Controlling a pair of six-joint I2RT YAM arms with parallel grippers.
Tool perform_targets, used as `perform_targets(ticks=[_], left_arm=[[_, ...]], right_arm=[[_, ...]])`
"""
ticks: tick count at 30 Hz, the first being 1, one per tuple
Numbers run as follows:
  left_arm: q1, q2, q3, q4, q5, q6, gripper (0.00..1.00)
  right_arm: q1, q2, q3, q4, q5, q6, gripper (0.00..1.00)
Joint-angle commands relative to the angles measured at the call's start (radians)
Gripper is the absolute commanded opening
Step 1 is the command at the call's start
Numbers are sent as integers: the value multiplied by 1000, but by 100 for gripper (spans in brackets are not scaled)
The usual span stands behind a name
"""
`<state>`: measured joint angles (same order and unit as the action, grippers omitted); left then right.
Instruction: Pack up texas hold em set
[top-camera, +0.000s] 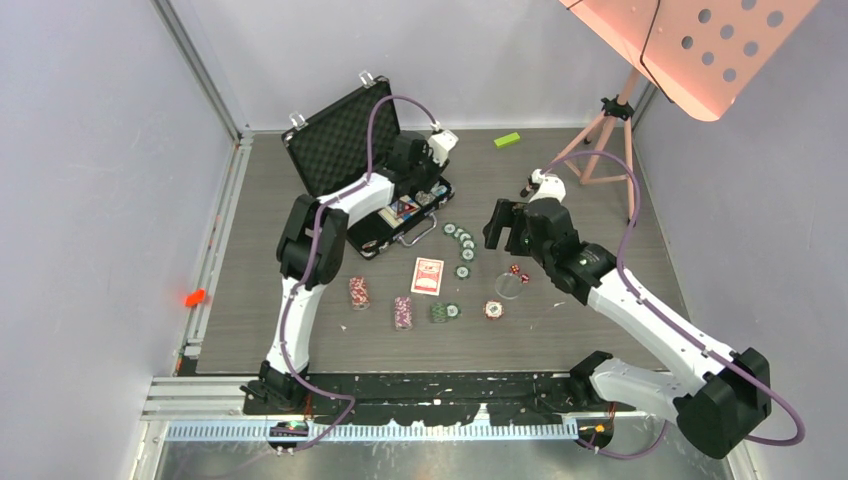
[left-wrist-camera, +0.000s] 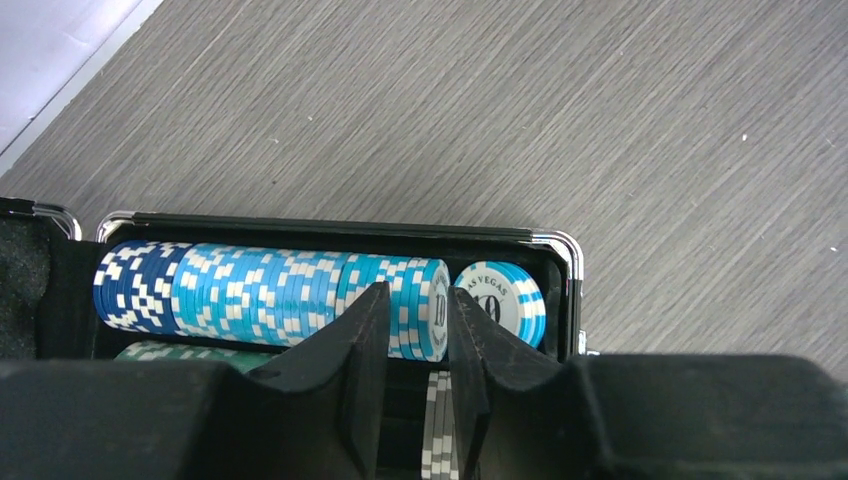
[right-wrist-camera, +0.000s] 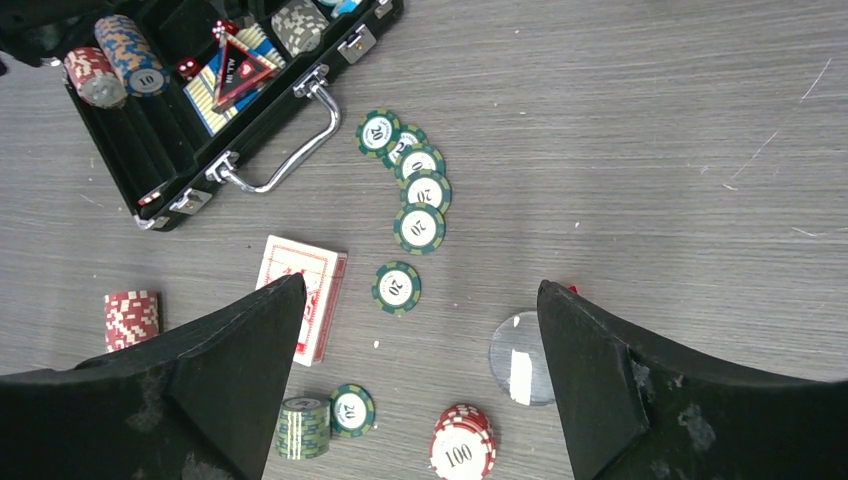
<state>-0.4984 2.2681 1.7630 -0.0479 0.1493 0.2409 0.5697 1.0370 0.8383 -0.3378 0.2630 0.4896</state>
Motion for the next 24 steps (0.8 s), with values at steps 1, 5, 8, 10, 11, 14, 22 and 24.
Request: perform_targets(ticks=[1, 5, 8, 10, 11, 14, 22, 24], left_arm=[[-11, -116, -13, -9, 12, -29, 32], [-21, -151, -36, -18, 48, -47, 39], [-25, -139, -22, -41, 56, -38, 40], [-27, -121, 1, -64, 53, -24, 41], [-29, -113, 14, -78, 47, -13, 43], [-43, -82, 51, -120, -1, 43, 49], [-64, -20, 129, -196, -69, 134, 57], [-66, -1, 155, -224, -81, 134, 59]], right_arm=[[-9, 36, 60, -24, -1, 29, 92], [-12, 53, 64, -26, -16, 42, 91], [-15, 61, 69, -25, -27, 45, 91], [-17, 64, 72, -26, -34, 47, 91], [-17, 64, 74, -25, -39, 48, 91], [-19, 61, 72, -25, -43, 50, 91], [-25, 61, 71, -26, -54, 52, 91], [-27, 64, 73, -25, -57, 54, 91]])
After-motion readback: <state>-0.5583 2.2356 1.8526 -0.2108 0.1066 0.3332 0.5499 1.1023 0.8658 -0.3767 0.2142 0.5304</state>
